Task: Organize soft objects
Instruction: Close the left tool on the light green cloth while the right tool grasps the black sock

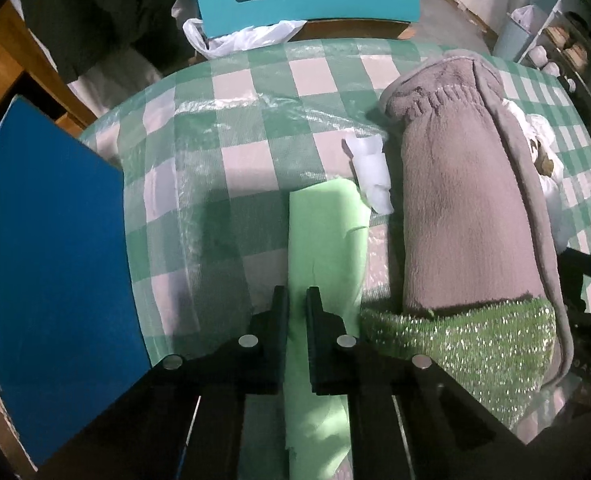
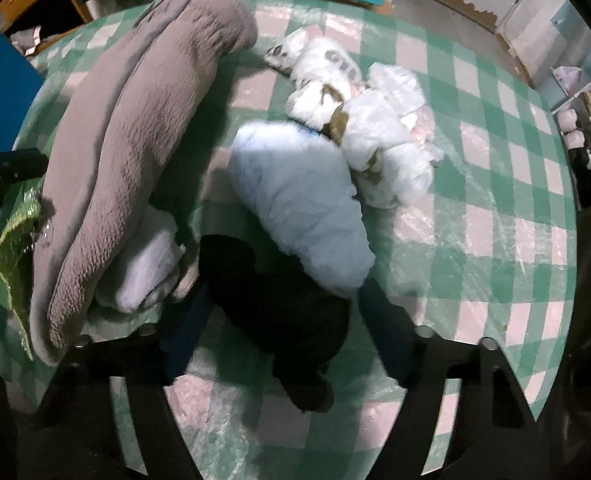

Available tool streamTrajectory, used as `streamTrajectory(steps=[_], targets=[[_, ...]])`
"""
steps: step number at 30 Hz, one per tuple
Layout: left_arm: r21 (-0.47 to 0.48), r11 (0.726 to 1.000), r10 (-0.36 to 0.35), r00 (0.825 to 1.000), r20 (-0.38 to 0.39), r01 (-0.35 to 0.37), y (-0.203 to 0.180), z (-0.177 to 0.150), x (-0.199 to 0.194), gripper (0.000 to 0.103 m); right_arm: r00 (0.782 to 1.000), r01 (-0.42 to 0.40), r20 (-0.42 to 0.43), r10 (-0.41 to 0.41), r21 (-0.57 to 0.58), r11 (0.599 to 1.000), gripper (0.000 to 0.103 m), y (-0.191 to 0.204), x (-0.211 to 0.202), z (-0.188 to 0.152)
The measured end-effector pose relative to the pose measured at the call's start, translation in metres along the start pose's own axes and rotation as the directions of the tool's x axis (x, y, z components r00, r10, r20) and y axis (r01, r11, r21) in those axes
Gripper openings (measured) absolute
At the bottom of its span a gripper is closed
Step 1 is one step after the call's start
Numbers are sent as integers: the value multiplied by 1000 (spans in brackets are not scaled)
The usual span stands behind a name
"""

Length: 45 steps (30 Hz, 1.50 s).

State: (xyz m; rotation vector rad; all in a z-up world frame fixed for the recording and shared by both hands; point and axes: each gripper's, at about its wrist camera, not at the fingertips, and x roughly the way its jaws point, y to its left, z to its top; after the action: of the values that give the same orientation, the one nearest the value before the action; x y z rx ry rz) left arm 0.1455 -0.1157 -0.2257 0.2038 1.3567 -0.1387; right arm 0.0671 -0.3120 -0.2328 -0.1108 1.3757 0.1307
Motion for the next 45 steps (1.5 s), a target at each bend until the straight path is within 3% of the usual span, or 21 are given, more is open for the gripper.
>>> streamTrajectory(steps=[4, 11, 13, 15, 19, 21, 29, 45], targets=[[-24, 1000, -20, 1000, -3, 20, 8, -2, 0, 8, 1000, -3, 7, 3, -12, 1000, 51, 4, -3, -4], [-72, 995, -64, 998, -1, 63, 18, -1, -4, 11, 1000, -16, 24, 16, -15, 1000, 49, 12, -14, -10], [-72, 995, -65, 998, 5, 66, 17, -2, -9, 24, 999, -19, 32, 20, -9, 1000, 49, 13, -18, -12], [-79, 995, -66, 998, 24, 68, 15, -1, -12, 50, 999, -23, 38, 23, -2, 1000, 49, 13, -22, -12], [-78, 994, -72, 997, 33, 75, 9, 3, -15, 56, 998, -40, 44, 40, 13, 999, 49, 17, -29, -15], [-76, 994, -76, 997, 30, 78, 8, 9, -12, 66, 998, -49, 46, 48, 16, 999, 49, 10, -33, -7], [-55, 998, -12, 1000, 16, 13, -2, 17, -4, 75, 996, -65, 66, 64, 25, 998, 49, 8, -43, -5], [27, 992, 124, 992, 4, -124, -19, 17, 7, 78, 991, -105, 85, 101, 45, 993, 49, -16, -55, -2]])
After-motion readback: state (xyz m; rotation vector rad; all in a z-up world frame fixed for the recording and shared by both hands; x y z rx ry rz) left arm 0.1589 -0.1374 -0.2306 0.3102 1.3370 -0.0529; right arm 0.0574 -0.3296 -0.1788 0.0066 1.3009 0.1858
